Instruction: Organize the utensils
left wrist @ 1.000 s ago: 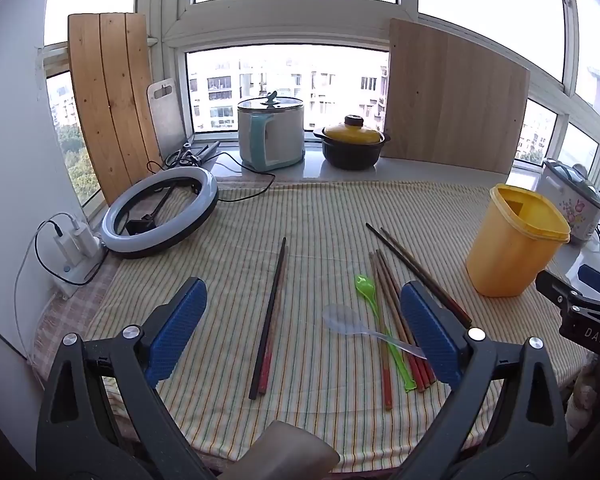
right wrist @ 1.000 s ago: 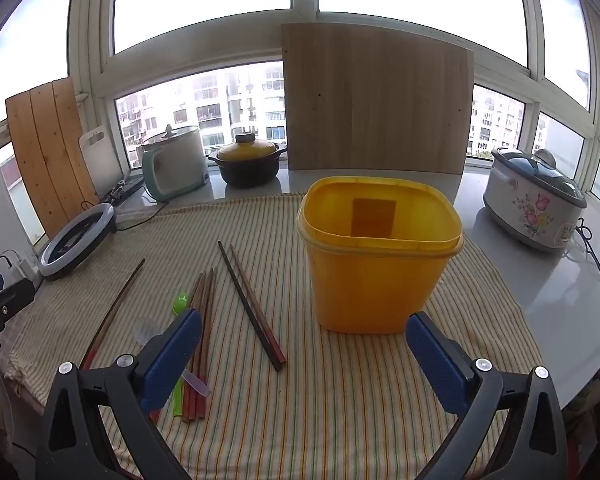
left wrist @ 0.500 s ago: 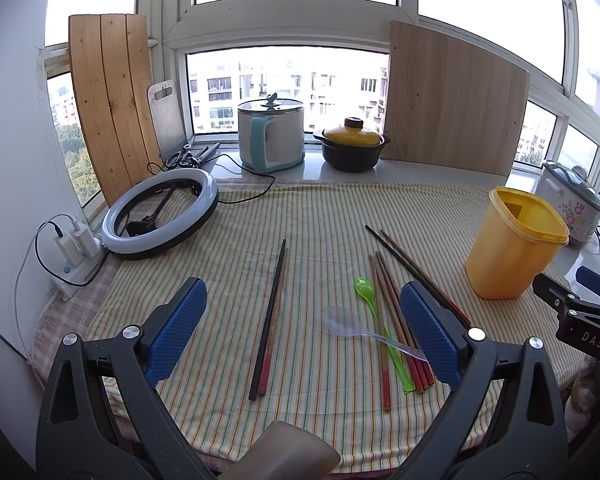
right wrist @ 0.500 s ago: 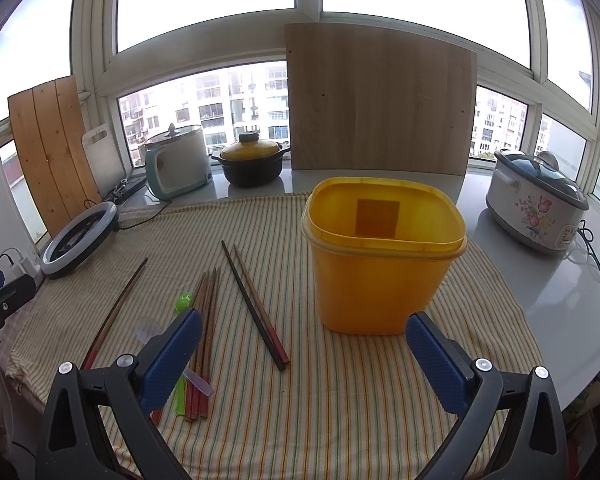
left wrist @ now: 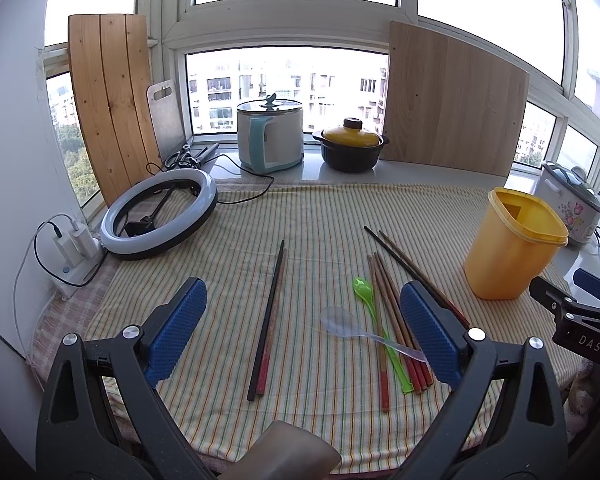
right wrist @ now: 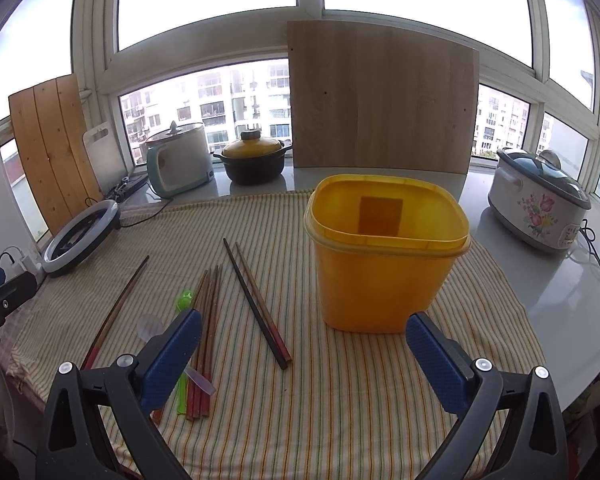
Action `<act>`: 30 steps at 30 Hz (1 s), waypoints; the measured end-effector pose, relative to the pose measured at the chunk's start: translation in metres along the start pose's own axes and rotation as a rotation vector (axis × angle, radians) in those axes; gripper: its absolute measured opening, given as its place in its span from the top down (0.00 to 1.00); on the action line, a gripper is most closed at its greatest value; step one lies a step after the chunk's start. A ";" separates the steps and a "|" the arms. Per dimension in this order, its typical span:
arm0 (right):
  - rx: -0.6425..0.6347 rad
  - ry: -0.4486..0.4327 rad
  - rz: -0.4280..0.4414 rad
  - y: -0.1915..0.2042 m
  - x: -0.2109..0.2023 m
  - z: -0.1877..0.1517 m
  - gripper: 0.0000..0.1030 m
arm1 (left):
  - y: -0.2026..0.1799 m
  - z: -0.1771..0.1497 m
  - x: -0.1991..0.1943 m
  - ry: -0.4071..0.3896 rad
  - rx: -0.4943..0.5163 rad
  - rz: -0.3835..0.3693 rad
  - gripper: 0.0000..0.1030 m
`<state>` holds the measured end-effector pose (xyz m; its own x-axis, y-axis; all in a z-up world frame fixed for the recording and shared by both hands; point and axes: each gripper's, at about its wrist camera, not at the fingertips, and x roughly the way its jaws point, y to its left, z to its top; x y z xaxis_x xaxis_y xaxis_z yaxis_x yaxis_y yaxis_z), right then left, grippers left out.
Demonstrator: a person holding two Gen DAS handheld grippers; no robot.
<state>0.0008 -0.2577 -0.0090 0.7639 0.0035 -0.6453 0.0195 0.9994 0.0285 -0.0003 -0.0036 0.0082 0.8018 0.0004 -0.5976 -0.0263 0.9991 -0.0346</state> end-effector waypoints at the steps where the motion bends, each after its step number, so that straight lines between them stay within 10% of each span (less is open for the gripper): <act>1: 0.000 0.001 0.001 0.000 0.000 0.000 0.00 | 0.000 0.001 0.000 0.000 0.000 0.000 0.04; 30: -0.006 0.010 0.006 0.001 0.002 0.000 0.00 | 0.000 0.000 0.000 0.002 -0.003 -0.001 0.04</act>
<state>0.0025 -0.2562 -0.0106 0.7576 0.0101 -0.6527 0.0107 0.9996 0.0278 -0.0005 -0.0040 0.0082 0.8009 -0.0006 -0.5988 -0.0273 0.9989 -0.0374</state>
